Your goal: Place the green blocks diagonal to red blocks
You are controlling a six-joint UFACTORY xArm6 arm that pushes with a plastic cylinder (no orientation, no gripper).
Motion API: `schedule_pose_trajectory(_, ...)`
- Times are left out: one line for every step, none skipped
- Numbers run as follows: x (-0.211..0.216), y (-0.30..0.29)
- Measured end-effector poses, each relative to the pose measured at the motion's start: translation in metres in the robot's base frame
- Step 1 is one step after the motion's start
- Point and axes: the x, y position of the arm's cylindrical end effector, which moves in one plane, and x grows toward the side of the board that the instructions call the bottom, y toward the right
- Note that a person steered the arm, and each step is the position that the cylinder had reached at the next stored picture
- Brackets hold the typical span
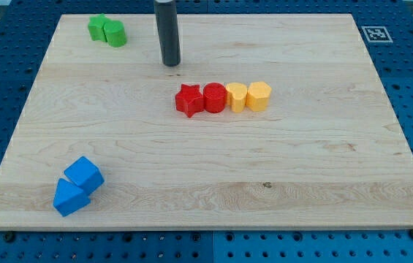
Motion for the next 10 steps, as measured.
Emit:
schedule_pose_trajectory(-0.046, -0.005)
schedule_pose_trajectory(-0.092, -0.04)
schedule_pose_trajectory(-0.125, -0.084)
schedule_pose_trajectory(-0.124, -0.095)
schedule_pose_trajectory(-0.124, -0.142)
schedule_pose_trajectory(-0.124, -0.158)
schedule_pose_trajectory(-0.121, -0.158)
schedule_pose_trajectory(-0.108, -0.15)
schedule_pose_trajectory(-0.104, -0.144)
schedule_pose_trajectory(-0.096, -0.13)
